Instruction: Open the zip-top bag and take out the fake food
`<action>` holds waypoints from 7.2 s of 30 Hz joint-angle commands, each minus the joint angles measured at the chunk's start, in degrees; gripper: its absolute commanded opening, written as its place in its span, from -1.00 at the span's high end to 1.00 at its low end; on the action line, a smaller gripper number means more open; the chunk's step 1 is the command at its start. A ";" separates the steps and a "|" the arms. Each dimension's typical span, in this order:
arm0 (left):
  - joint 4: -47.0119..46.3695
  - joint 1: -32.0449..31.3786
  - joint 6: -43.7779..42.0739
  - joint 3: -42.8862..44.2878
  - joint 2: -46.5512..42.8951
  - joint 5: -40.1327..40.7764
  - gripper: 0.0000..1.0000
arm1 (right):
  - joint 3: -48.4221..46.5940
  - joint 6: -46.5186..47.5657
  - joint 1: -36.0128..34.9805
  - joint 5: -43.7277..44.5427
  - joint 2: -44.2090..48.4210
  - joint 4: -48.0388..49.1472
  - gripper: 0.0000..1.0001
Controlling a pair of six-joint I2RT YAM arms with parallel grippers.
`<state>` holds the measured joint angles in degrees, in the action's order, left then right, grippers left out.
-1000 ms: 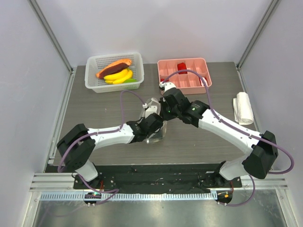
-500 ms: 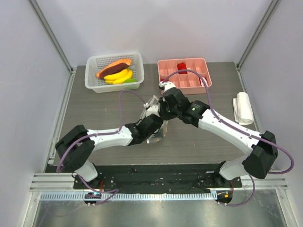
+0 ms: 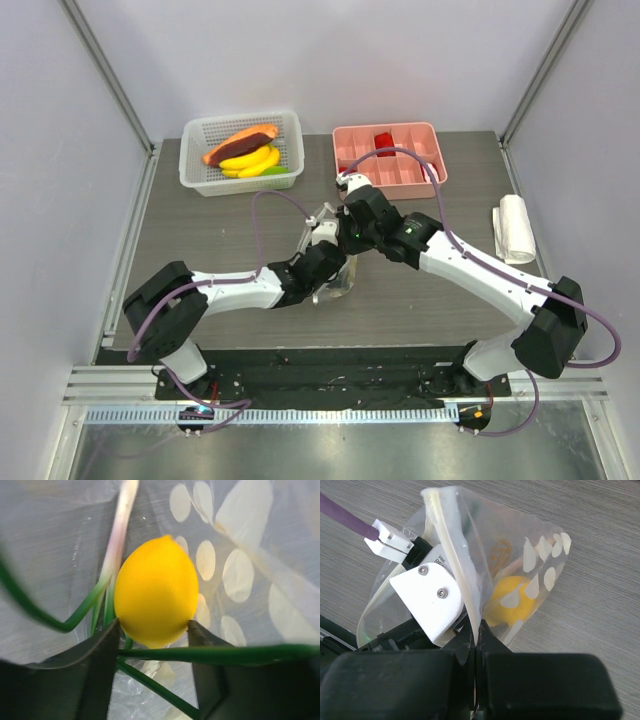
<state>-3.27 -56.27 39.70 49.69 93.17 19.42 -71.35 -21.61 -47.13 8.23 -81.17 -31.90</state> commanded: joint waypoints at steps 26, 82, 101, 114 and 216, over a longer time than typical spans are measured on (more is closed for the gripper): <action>7.47 -0.86 1.60 0.30 -14.09 5.89 0.21 | 1.04 -2.39 5.12 -2.07 4.44 -0.27 0.98; 6.95 1.25 -7.89 9.01 -2.54 4.75 1.00 | 2.97 -1.68 5.91 2.58 7.25 -0.62 0.98; 19.54 1.25 -5.16 17.29 -7.02 6.42 1.00 | -2.92 -0.11 5.91 7.54 8.39 -4.92 0.98; 18.04 0.02 -6.04 15.34 -9.93 6.26 1.00 | 1.21 2.71 6.26 4.52 9.71 -1.32 0.98; 22.16 -2.09 -17.55 24.48 -12.67 -1.84 0.31 | -2.48 1.66 5.83 2.67 4.88 -2.11 0.98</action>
<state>17.78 -58.48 24.38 70.89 77.19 14.35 -70.89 -19.66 -41.12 11.22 -76.66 -35.40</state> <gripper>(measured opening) 0.331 0.017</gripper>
